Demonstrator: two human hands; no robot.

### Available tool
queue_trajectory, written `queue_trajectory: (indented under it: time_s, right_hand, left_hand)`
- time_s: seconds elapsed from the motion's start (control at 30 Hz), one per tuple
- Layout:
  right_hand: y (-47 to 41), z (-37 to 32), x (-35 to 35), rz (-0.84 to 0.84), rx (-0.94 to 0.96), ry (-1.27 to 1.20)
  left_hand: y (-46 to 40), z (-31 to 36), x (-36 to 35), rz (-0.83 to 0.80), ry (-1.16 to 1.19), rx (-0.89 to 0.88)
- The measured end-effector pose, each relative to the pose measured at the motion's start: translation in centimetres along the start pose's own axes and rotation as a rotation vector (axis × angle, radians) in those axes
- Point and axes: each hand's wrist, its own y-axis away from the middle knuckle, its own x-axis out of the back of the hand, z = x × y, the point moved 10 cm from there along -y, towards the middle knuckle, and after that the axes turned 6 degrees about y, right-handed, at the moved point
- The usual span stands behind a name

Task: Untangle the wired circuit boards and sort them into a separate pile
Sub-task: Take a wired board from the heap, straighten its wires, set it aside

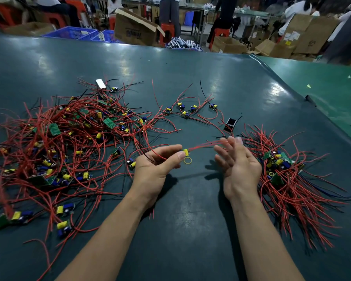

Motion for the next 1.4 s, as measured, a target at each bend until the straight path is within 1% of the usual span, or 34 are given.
queue_trajectory:
  time_s: [0.07, 0.13, 0.2, 0.3, 0.4, 0.53, 0.63, 0.77, 0.83, 0.9, 0.97, 1.03, 1.1, 1.17, 1.2, 1.23, 1.3, 1.4]
  right_hand:
    - [1.0, 1.2, -2.0, -0.159, -0.09, 0.054]
    - [2.5, 2.2, -4.1, -0.319, -0.125, 0.162]
    - [3.4, 2.7, -5.1, -0.379, -0.101, 0.251]
    - [3.6, 3.1, -5.2, -0.358, -0.08, 0.28]
    - [3.3, 3.1, -4.6, -0.3, -0.063, 0.288]
    - [2.8, 2.5, -3.9, -0.199, -0.042, 0.204]
    - [2.0, 1.2, -2.2, -0.087, -0.014, 0.101]
    - [1.5, -0.1, -0.1, 0.051, 0.05, 0.03]
    - [1.3, 0.0, 0.5, 0.102, 0.056, 0.002]
    - [1.2, -0.1, 1.0, 0.138, 0.066, -0.002]
    - [1.3, -0.4, 0.9, 0.117, 0.12, 0.091]
    - [2.2, -0.7, -1.0, -0.032, 0.239, 0.275]
    - [4.3, -0.4, -4.4, -0.271, 0.389, 0.458]
    - [6.8, 0.4, -7.4, -0.48, 0.566, 0.649]
    - [7.5, 1.0, -8.3, -0.547, 0.616, 0.699]
    - [7.7, 1.4, -8.7, -0.577, 0.598, 0.703]
    - [6.9, 1.9, -8.3, -0.552, 0.495, 0.65]
    - [5.7, 1.3, -6.9, -0.444, 0.365, 0.436]
  left_hand:
    - [-0.3, 0.1, 0.6, 0.061, 0.071, -0.014]
    - [-0.5, 0.2, 1.2, 0.095, 0.093, -0.031]
    - [-0.4, 0.2, 1.0, 0.07, 0.077, -0.028]
    - [-0.1, 0.1, 0.4, 0.017, 0.03, -0.02]
    - [-0.1, 0.0, 0.3, 0.027, -0.011, -0.021]
    - [0.0, 0.4, 0.3, 0.022, -0.044, -0.052]
    - [-0.1, 0.9, 0.9, 0.056, -0.029, -0.071]
    - [-0.4, 1.4, 2.2, 0.12, 0.024, -0.098]
    - [-0.3, 1.8, 2.4, 0.145, -0.002, -0.143]
    - [-0.1, 2.7, 2.7, 0.187, -0.018, -0.225]
    - [0.2, 4.0, 3.4, 0.255, -0.052, -0.337]
    - [0.9, 5.3, 3.6, 0.305, -0.166, -0.453]
    - [1.7, 5.8, 2.4, 0.268, -0.31, -0.537]
    - [2.2, 5.7, 0.7, 0.15, -0.418, -0.575]
    - [2.2, 5.5, -0.1, 0.076, -0.435, -0.576]
    - [2.2, 5.3, -0.7, -0.006, -0.429, -0.568]
    - [2.3, 4.8, -1.6, -0.13, -0.392, -0.538]
    - [2.6, 4.1, -2.3, -0.198, -0.329, -0.491]
